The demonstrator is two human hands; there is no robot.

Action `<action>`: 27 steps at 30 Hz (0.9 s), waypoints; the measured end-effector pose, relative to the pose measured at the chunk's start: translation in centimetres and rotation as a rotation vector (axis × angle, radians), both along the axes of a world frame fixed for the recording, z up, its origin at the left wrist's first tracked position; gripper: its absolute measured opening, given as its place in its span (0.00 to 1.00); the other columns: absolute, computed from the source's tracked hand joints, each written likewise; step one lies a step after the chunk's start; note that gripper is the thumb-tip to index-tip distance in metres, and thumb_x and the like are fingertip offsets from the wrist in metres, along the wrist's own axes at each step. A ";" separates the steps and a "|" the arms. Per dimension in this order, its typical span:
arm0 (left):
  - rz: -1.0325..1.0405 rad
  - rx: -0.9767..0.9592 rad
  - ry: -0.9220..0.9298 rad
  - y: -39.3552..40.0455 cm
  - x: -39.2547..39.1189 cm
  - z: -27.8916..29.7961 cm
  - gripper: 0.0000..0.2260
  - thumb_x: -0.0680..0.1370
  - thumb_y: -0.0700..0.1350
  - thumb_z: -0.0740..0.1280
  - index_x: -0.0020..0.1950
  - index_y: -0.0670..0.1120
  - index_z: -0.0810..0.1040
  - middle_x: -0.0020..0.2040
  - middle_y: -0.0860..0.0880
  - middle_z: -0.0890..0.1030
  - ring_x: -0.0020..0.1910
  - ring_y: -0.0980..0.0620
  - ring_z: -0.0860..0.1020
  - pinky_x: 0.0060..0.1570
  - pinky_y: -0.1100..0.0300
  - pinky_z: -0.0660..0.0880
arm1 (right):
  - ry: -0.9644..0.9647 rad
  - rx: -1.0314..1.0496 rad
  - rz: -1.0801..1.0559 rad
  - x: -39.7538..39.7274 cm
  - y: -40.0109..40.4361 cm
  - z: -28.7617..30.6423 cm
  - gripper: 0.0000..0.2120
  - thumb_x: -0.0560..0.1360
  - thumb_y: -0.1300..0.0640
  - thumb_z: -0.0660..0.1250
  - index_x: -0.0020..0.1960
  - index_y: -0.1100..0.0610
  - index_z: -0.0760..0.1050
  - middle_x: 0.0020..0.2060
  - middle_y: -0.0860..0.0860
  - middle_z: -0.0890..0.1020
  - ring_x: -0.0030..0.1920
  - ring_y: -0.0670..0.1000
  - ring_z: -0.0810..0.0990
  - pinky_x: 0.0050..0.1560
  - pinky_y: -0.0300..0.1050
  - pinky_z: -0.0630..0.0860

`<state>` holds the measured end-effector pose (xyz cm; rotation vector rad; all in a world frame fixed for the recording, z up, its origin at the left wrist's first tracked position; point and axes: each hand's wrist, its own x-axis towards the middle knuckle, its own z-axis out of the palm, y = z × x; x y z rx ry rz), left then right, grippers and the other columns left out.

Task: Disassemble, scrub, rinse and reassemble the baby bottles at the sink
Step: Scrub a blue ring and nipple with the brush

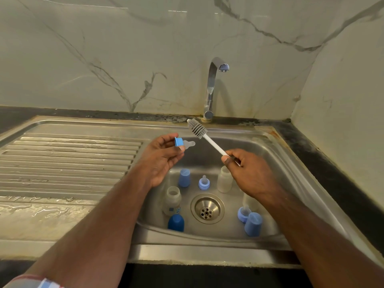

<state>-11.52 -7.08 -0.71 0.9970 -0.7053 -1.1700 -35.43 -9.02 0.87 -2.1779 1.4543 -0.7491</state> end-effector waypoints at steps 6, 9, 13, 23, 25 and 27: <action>-0.062 0.019 -0.003 0.3 0.3 -0.1 0.21 0.76 0.28 0.68 0.65 0.46 0.80 0.63 0.40 0.81 0.62 0.46 0.82 0.60 0.55 0.79 | 0.002 -0.049 0.067 0.1 0.2 0.3 0.11 0.83 0.48 0.61 0.62 0.47 0.77 0.41 0.44 0.78 0.40 0.43 0.74 0.38 0.36 0.67; -0.095 0.019 0.016 0.4 0.2 0.0 0.22 0.77 0.28 0.67 0.68 0.44 0.77 0.62 0.40 0.83 0.62 0.44 0.82 0.62 0.52 0.78 | 0.028 -0.077 0.132 0.2 0.7 0.3 0.16 0.82 0.48 0.63 0.69 0.41 0.75 0.46 0.40 0.79 0.41 0.39 0.75 0.39 0.30 0.66; -0.163 0.013 -0.025 0.6 0.0 0.1 0.22 0.77 0.29 0.66 0.70 0.43 0.76 0.61 0.42 0.84 0.62 0.45 0.82 0.63 0.53 0.78 | 0.098 -0.117 0.139 0.5 0.8 0.1 0.19 0.82 0.47 0.62 0.72 0.37 0.70 0.47 0.43 0.79 0.43 0.42 0.75 0.44 0.36 0.73; -0.177 0.040 -0.023 0.8 0.1 0.3 0.20 0.79 0.31 0.65 0.71 0.43 0.75 0.62 0.40 0.83 0.63 0.44 0.81 0.59 0.54 0.81 | 0.021 -0.052 0.136 0.3 0.2 -0.3 0.19 0.82 0.49 0.63 0.72 0.39 0.70 0.52 0.44 0.82 0.40 0.44 0.78 0.38 0.33 0.73; -0.183 0.031 -0.012 1.0 -0.1 0.5 0.19 0.80 0.31 0.64 0.70 0.44 0.75 0.60 0.42 0.84 0.60 0.45 0.82 0.60 0.54 0.80 | 0.018 -0.059 0.093 0.3 -0.3 -0.4 0.19 0.82 0.49 0.63 0.73 0.40 0.70 0.51 0.44 0.82 0.39 0.44 0.77 0.37 0.33 0.72; -0.191 0.022 -0.013 1.1 -0.3 0.6 0.19 0.80 0.31 0.64 0.69 0.45 0.76 0.59 0.43 0.84 0.58 0.46 0.83 0.60 0.54 0.80 | 0.010 -0.045 0.064 0.1 -0.5 -0.3 0.19 0.82 0.49 0.62 0.73 0.41 0.70 0.53 0.44 0.83 0.40 0.43 0.77 0.39 0.32 0.70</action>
